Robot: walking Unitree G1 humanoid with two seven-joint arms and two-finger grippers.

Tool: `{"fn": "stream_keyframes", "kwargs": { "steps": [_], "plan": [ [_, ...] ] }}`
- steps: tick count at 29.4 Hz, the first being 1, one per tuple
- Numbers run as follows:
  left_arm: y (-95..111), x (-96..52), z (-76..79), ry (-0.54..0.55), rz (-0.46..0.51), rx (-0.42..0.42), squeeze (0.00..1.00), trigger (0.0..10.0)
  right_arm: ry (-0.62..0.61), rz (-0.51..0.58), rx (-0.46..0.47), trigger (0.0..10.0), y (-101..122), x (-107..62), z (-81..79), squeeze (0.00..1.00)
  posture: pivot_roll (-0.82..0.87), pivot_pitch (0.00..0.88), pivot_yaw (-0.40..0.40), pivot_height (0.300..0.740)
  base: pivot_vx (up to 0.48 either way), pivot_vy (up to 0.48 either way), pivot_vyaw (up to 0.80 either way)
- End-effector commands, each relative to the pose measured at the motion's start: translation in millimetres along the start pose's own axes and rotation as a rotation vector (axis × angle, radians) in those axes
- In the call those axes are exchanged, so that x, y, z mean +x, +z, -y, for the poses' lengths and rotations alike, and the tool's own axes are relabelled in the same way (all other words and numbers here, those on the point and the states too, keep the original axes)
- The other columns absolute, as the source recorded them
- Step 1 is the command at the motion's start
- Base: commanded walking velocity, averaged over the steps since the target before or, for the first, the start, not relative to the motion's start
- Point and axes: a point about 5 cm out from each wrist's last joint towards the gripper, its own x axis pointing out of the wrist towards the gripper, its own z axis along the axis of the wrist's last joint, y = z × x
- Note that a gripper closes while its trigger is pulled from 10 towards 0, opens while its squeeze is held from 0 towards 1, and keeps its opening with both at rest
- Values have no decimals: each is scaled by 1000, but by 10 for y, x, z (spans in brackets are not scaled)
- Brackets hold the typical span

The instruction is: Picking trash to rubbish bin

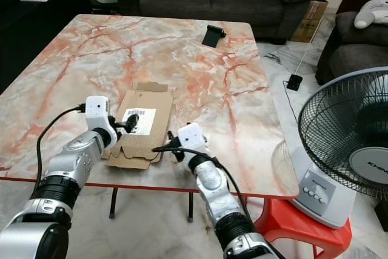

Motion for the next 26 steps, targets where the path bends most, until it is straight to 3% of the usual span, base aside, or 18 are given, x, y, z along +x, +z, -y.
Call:
{"fn": "stream_keyframes", "kwargs": {
  "steps": [1,11,26],
  "plan": [
    [52,-15,5,2,19,1,0,10000,10,10,-30,10000,58,27,-7,0,-27,59,-22,740,0,0,0],
    [52,-16,51,-5,6,40,0,10000,26,13,-81,10000,80,36,-12,0,-28,65,-25,740,0,0,0],
    [17,-53,-103,111,-33,55,0,10000,50,30,-83,10000,107,50,-54,0,-17,67,-28,740,0,0,0]
  ]
}}
